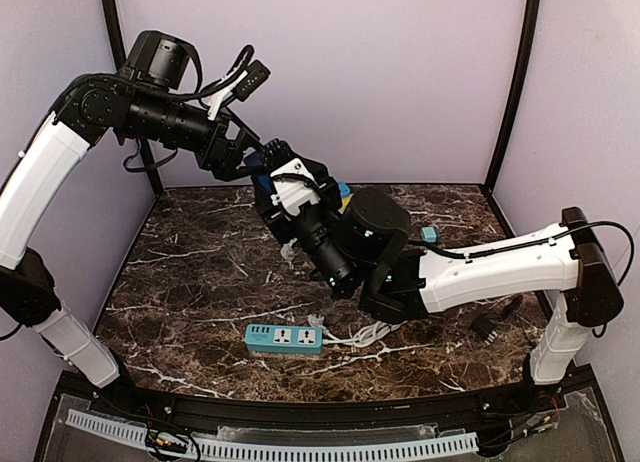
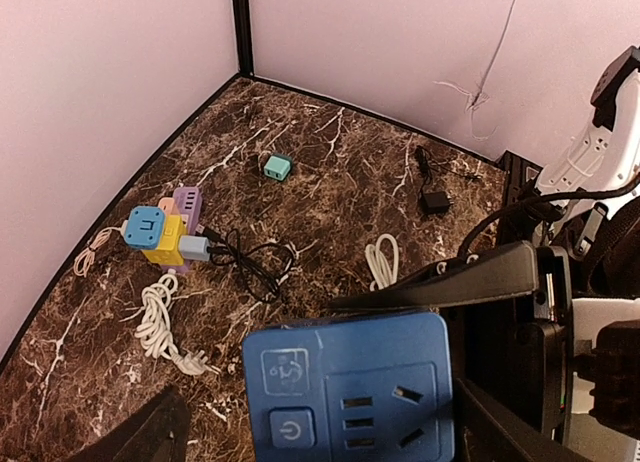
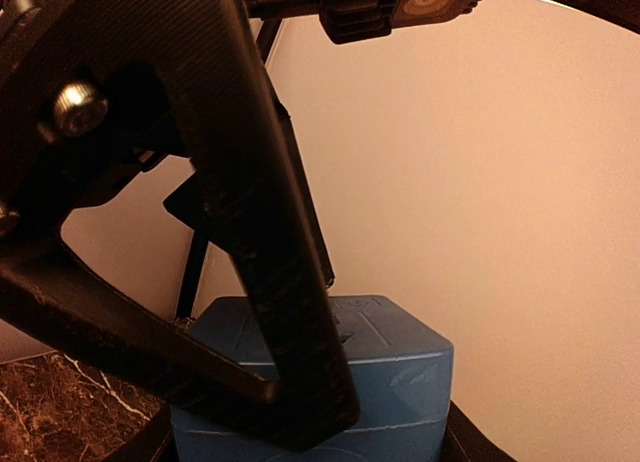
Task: Insert the plug
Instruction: Pick up the plug from the center of the board, then insert the plug into the socket.
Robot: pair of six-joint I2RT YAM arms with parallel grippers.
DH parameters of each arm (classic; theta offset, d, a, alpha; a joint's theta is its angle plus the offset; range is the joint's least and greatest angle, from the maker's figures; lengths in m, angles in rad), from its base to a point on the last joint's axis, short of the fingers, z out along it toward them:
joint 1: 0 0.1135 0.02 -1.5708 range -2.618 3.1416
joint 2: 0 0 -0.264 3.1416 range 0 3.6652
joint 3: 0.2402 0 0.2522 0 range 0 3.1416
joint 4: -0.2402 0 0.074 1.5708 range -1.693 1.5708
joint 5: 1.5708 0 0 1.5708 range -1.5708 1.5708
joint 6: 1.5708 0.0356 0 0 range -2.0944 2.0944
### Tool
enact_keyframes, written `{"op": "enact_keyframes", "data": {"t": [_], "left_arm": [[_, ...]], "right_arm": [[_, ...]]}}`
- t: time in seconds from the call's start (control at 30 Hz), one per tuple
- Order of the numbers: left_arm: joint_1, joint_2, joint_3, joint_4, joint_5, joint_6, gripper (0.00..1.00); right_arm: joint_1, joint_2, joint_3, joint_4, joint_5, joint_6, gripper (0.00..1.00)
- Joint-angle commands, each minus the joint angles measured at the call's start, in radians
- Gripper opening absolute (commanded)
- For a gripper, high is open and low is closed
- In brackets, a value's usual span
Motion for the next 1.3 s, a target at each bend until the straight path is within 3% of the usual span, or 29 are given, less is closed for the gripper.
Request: {"op": "enact_keyframes", "data": {"t": [0.0, 0.07, 0.17, 0.33, 0.43, 0.5, 0.6, 0.63, 0.67, 0.7, 0.73, 0.77, 0.93, 1.07, 1.13, 1.27], "left_arm": [[-0.002, 0.015, -0.031, -0.013, 0.041, -0.010, 0.88], [-0.001, 0.025, -0.041, -0.012, 0.060, -0.014, 0.83], [-0.001, 0.032, -0.040, -0.009, 0.087, -0.019, 0.60], [0.000, 0.031, -0.040, -0.012, 0.117, -0.028, 0.39], [0.000, 0.032, -0.040, -0.013, 0.120, -0.029, 0.13], [0.000, 0.032, -0.041, -0.017, 0.113, -0.027, 0.03], [0.000, 0.024, -0.043, -0.027, 0.098, -0.010, 0.01], [0.001, 0.021, -0.044, -0.030, 0.090, -0.003, 0.01], [0.001, 0.018, -0.044, -0.037, 0.085, 0.012, 0.01], [0.003, 0.015, -0.045, -0.041, 0.075, 0.021, 0.01], [0.005, 0.011, -0.045, -0.049, 0.072, 0.040, 0.01], [0.010, 0.010, -0.050, -0.055, 0.064, 0.051, 0.01], [0.039, -0.012, -0.113, -0.065, 0.008, 0.133, 0.01], [0.042, -0.040, -0.184, -0.076, -0.054, 0.273, 0.01], [0.041, -0.061, -0.231, -0.090, -0.062, 0.369, 0.01], [0.033, -0.101, -0.375, -0.142, -0.001, 0.579, 0.01]], "right_arm": [[0.011, -0.024, 0.036, 0.022, -0.036, 0.014, 0.00], [0.011, -0.021, 0.042, 0.013, -0.037, 0.014, 0.00], [0.010, -0.026, 0.033, 0.010, -0.036, 0.020, 0.00], [0.011, -0.036, 0.012, 0.029, -0.033, 0.024, 0.00], [0.011, -0.035, 0.011, 0.031, -0.034, 0.022, 0.00], [0.010, -0.036, 0.009, 0.027, -0.032, 0.022, 0.00], [0.003, -0.043, -0.003, 0.016, -0.015, 0.023, 0.00], [-0.003, -0.051, -0.012, 0.006, -0.016, 0.028, 0.10], [-0.010, -0.065, -0.023, -0.019, -0.030, 0.040, 0.28], [-0.017, -0.081, -0.033, -0.070, -0.057, 0.057, 0.58], [-0.027, -0.100, -0.034, -0.144, -0.100, 0.085, 0.81], [-0.037, -0.121, -0.030, -0.237, -0.139, 0.115, 0.96], [-0.072, -0.264, -0.074, -0.608, -0.372, 0.216, 0.99], [-0.091, -0.431, -0.165, -0.793, -0.560, 0.320, 0.99], [-0.108, -0.514, -0.239, -0.815, -0.634, 0.369, 0.99], [-0.158, -0.629, -0.435, -0.750, -0.623, 0.458, 0.99]]}}
